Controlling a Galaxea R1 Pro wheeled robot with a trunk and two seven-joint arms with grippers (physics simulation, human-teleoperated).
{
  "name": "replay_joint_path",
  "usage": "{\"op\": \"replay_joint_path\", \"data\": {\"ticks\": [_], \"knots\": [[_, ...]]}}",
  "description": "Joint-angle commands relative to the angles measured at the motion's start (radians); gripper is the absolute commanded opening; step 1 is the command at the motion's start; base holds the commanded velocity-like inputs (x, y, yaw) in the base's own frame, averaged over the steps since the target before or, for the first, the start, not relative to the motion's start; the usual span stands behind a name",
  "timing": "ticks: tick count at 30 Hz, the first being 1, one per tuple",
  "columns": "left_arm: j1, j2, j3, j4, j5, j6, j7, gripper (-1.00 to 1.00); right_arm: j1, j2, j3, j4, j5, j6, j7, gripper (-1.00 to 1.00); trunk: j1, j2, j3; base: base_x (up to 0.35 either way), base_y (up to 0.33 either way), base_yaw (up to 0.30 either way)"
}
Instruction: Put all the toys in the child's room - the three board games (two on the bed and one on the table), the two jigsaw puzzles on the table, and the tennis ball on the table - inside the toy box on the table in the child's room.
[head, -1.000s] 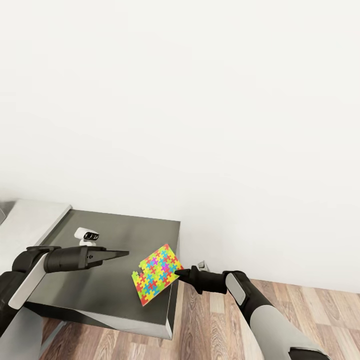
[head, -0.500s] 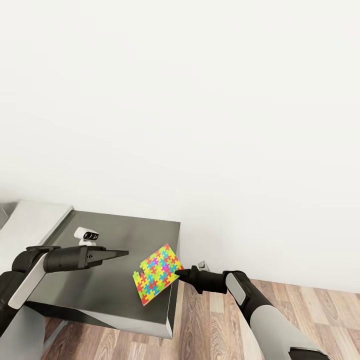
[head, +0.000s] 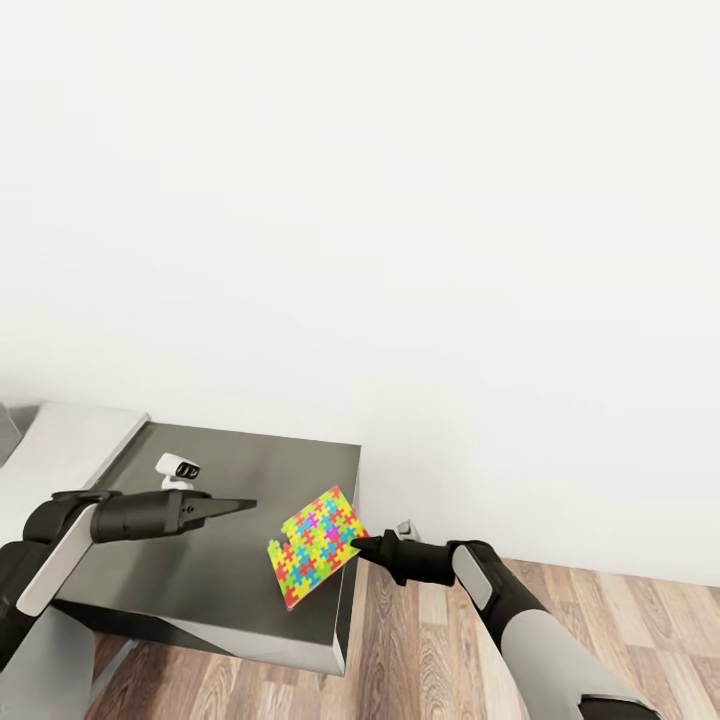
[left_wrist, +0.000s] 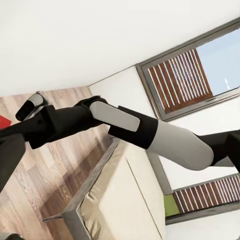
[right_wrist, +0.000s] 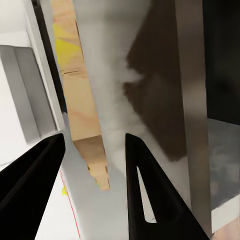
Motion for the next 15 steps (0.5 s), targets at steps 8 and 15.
{"op": "replay_joint_path", "data": {"ticks": [8,15], "knots": [[-0.007,0.002,0.047,0.057,0.004,0.009,0.002,1.0,0.005,0.0,-0.008,-0.013,0.004,-0.073,0.061,-1.0,-0.03,0.055,0.024,0.0,0.0,0.0],[-0.008,0.002,0.054,0.071,0.003,0.009,0.002,1.0,0.005,-0.008,-0.008,-0.015,0.003,-0.077,0.081,-1.0,-0.057,0.104,0.046,0.0,0.0,0.0]]}}
